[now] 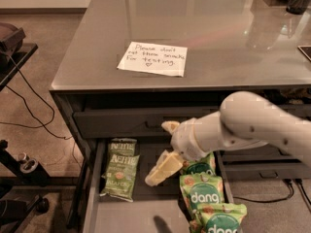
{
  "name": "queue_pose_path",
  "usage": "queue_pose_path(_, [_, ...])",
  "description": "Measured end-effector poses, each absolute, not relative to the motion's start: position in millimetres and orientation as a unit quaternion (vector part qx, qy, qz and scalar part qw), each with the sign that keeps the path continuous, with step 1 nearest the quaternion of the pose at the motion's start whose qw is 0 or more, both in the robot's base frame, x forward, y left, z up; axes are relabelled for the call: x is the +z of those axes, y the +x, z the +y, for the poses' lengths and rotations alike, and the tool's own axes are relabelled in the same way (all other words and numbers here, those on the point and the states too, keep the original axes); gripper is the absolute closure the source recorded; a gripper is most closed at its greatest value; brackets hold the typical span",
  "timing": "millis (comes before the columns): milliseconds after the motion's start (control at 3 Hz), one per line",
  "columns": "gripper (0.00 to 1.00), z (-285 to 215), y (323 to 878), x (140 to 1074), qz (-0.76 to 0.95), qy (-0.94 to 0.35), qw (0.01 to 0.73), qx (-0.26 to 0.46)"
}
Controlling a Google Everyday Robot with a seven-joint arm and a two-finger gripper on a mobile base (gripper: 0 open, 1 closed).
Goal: Pick green jalapeno chip bag from middle drawer and place on counter
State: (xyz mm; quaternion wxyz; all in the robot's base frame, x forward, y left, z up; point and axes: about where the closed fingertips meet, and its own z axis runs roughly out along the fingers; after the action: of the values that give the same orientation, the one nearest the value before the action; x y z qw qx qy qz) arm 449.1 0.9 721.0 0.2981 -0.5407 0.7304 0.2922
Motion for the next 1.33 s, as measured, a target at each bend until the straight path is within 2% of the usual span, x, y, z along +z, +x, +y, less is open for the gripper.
queue_pose_path(667, [0.00,74,458,559,0.669,-0.603,0.303,0.310])
queue_pose_path(1000, [0.00,102,465,512,0.653,-0.614,0.295,0.331])
queue_pose_path(1333, [0.00,104,461,508,0.654,-0.612,0.291,0.337])
